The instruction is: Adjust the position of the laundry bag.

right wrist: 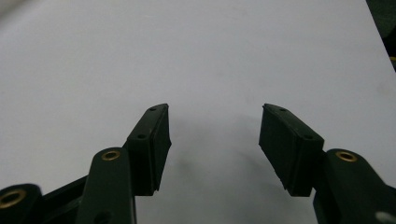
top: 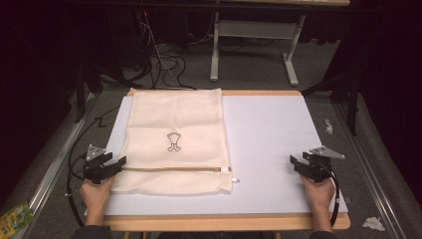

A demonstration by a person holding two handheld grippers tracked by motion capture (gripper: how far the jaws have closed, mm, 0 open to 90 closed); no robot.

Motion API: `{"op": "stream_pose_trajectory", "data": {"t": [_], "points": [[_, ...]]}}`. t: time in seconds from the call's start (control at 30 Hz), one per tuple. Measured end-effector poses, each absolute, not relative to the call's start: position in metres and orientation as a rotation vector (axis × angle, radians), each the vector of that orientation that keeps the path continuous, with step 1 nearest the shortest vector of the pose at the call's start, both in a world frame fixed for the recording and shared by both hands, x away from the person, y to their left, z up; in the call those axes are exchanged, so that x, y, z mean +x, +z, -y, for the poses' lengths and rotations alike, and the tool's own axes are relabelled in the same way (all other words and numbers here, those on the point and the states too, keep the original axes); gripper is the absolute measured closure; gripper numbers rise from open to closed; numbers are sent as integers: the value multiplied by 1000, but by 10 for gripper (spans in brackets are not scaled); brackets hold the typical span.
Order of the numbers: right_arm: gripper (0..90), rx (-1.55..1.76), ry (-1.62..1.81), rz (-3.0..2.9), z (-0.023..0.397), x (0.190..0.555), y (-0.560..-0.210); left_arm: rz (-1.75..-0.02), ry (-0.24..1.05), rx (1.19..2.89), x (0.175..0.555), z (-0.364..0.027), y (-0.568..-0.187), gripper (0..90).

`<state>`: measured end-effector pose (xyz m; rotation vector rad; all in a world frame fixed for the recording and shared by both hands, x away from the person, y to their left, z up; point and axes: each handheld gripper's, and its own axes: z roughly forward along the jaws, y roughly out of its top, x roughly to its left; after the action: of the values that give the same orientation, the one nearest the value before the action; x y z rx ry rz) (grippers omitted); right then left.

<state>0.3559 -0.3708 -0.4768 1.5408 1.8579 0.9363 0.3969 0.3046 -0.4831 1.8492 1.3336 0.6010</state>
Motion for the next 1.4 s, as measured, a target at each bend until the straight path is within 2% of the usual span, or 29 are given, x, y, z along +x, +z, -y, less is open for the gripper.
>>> {"op": "stream_pose_trajectory", "data": {"t": [0.17, 0.33, 0.73, 1.1, 1.23, 1.4], "points": [[438, 1545, 934, -1859, 370, 356, -477, -1320, 619, 1856, 396, -303, -483, 367], [399, 1589, 905, -1846, 372, 359, -478, -1325, 607, 1840, 396, -305, -483, 331], [441, 1602, 956, -1825, 376, 359, -475, -1311, 600, 1855, 396, -304, -482, 349], [402, 1513, 1005, -1859, 356, 358, -471, -1273, 594, 1849, 392, -297, -473, 338], [435, 1538, 1062, -1846, 349, 354, -470, -1288, 496, 1871, 394, -296, -473, 384], [441, 1533, 1063, -1876, 338, 355, -469, -1285, 492, 1877, 393, -295, -468, 386]]}}
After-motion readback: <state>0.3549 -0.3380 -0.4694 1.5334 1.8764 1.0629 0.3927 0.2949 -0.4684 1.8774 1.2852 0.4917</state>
